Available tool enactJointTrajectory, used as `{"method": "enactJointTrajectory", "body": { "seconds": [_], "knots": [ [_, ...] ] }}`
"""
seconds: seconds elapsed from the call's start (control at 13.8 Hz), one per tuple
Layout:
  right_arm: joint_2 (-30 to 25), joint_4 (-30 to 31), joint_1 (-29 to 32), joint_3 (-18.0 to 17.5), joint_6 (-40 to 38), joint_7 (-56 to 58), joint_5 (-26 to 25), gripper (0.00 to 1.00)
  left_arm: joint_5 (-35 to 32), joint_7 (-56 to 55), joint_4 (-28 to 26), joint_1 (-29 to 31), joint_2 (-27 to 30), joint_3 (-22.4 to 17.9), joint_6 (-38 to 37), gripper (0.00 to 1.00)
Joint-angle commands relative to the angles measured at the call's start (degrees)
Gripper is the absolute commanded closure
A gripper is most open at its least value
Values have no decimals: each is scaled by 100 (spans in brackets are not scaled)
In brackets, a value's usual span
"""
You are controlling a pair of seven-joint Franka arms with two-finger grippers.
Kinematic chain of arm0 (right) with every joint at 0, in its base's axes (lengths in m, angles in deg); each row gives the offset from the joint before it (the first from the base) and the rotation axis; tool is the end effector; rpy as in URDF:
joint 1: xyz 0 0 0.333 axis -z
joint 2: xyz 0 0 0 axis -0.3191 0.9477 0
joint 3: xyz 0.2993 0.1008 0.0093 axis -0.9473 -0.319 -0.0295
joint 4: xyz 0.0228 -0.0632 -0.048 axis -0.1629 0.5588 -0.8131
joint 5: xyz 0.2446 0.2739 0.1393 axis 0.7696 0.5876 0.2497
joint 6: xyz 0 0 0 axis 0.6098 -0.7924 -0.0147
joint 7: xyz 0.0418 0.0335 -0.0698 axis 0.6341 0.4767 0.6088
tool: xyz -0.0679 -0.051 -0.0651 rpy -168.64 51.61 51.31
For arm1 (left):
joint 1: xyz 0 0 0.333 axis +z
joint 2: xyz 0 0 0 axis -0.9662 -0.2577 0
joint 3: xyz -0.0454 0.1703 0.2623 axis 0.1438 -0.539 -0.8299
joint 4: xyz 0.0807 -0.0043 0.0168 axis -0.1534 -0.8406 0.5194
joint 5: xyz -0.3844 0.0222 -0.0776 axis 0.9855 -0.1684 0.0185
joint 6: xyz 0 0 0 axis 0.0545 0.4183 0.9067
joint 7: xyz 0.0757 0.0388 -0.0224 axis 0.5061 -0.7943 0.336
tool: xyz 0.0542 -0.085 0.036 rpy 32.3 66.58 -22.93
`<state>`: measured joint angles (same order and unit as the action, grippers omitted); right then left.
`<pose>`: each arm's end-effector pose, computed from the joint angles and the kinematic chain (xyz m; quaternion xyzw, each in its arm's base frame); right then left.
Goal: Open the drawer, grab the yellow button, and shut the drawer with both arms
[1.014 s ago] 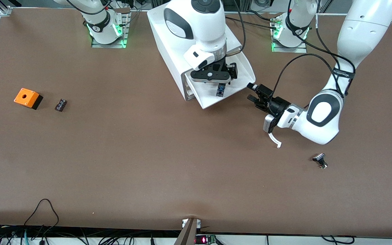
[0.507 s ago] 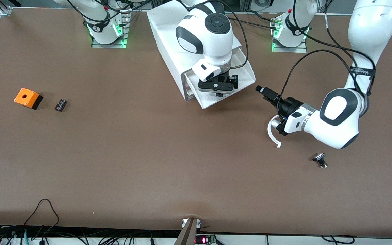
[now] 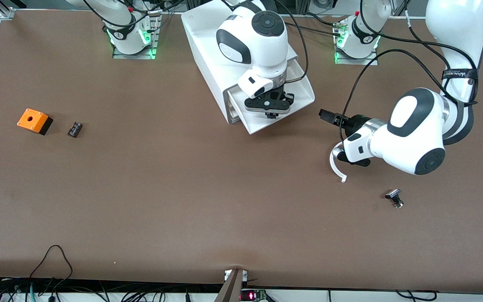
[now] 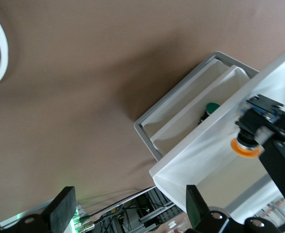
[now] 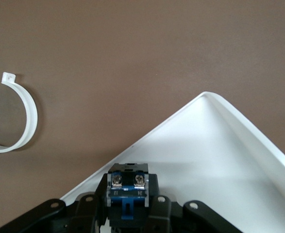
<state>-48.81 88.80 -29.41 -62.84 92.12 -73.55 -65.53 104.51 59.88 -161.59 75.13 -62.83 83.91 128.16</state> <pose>0.4538 0.6107 0.4113 -0.9932 0.0785 -0.0558 0.0661 0.5977 -0.1819 0.3793 0.9208 -0.0998 -0.3191 0.2009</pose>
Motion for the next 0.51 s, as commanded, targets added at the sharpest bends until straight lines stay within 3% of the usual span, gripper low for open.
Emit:
{"method": "enactJointTrajectory", "body": {
  "seconds": [0.0, 0.22, 0.43],
  "knots": [
    [14, -406, -41, 40, -344, -149, -89, 100, -531, -125, 28, -138, -87, -28, 19, 1],
    [-12, -952, 440, -38, -1003, 235, -19, 100, -674, -273, -7, -138, -122, -46, -7, 1],
    [-232, -953, 976, -21, -1119, 990, -10, 100, -727, -1248, 1, -200, -105, -19, -25, 1]
  ]
}}
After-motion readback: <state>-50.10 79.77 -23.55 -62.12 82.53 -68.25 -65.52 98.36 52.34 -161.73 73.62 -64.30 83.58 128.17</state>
